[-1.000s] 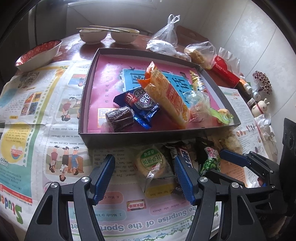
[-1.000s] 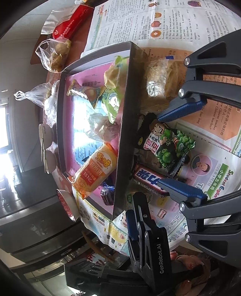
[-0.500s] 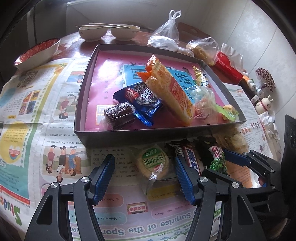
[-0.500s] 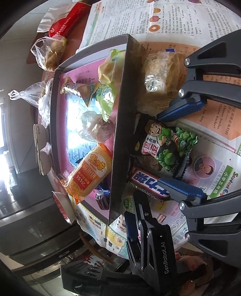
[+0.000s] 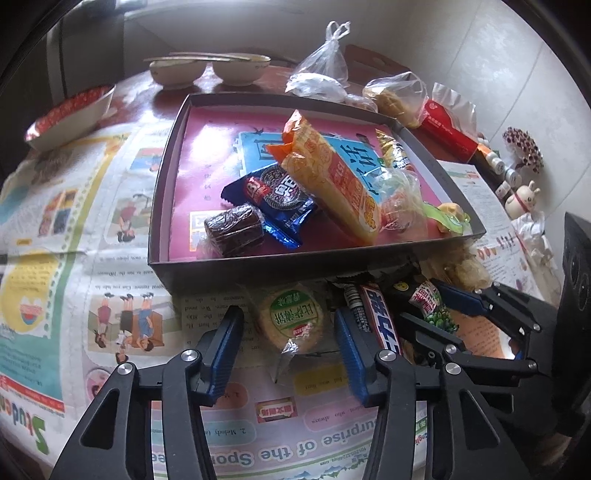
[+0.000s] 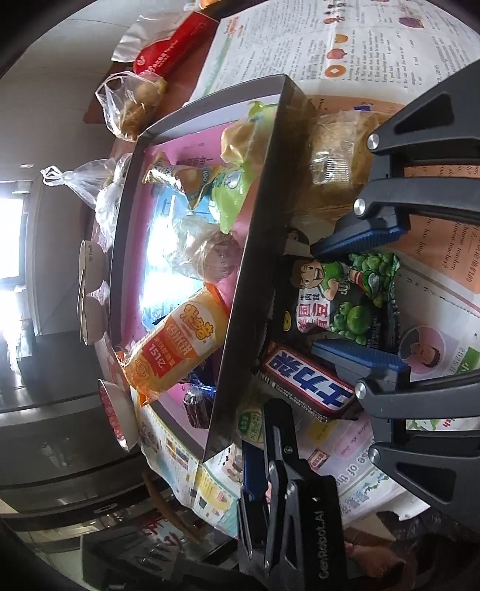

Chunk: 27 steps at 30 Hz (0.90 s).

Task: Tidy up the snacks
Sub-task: 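Grasp the round wrapped cake with the left tool while the right tool grasps the green pea packet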

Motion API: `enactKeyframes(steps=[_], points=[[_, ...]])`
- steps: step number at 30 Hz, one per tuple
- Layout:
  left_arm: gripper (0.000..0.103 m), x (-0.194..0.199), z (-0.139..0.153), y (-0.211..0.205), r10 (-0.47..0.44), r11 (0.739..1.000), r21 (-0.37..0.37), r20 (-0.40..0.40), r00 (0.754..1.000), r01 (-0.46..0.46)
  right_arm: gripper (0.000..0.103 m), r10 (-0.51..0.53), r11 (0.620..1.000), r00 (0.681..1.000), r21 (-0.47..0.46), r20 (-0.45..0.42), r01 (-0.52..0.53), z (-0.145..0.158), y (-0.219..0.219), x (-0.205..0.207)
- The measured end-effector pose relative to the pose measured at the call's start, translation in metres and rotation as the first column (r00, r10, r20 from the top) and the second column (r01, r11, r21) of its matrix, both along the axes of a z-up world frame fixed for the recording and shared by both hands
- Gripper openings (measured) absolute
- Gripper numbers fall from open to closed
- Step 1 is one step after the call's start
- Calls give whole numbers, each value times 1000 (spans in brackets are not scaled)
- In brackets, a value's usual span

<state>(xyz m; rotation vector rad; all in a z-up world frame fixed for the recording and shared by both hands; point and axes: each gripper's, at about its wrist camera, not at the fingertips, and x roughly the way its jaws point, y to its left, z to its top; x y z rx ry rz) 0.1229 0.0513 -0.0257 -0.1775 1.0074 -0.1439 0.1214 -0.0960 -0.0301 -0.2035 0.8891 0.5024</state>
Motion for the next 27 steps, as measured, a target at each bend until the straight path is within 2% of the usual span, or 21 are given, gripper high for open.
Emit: enactKeyframes(steps=[5,9,12,18,23,27], points=[[52,3,-3,-2,5,1000,13,-8,1000,-5,43,4,1000,999,-31,41,-3,-1,5,-1],[52,3,-4,-15,-13,996,94,14,1000,12,42,-10,1000,999,-23,41,11,-1,4,0],[51,2,-5,-16,-21,993,114,28,999,17,41,-13,1000,999,-18,41,14,-1,2,0],[42,3,-4,-8,-12,996,90,31,999,10,40,-34,999,999,13,25,34,1,-8,2],[36,3,-4,0,-11,999,35,14,1000,11,40,-26,998,1000,62,17,25,7,-13,-2],[35,-1,-2,3,-17,1000,-16,3,1000,17,40,-12,996,1000,92,19,10,13,-14,-5]])
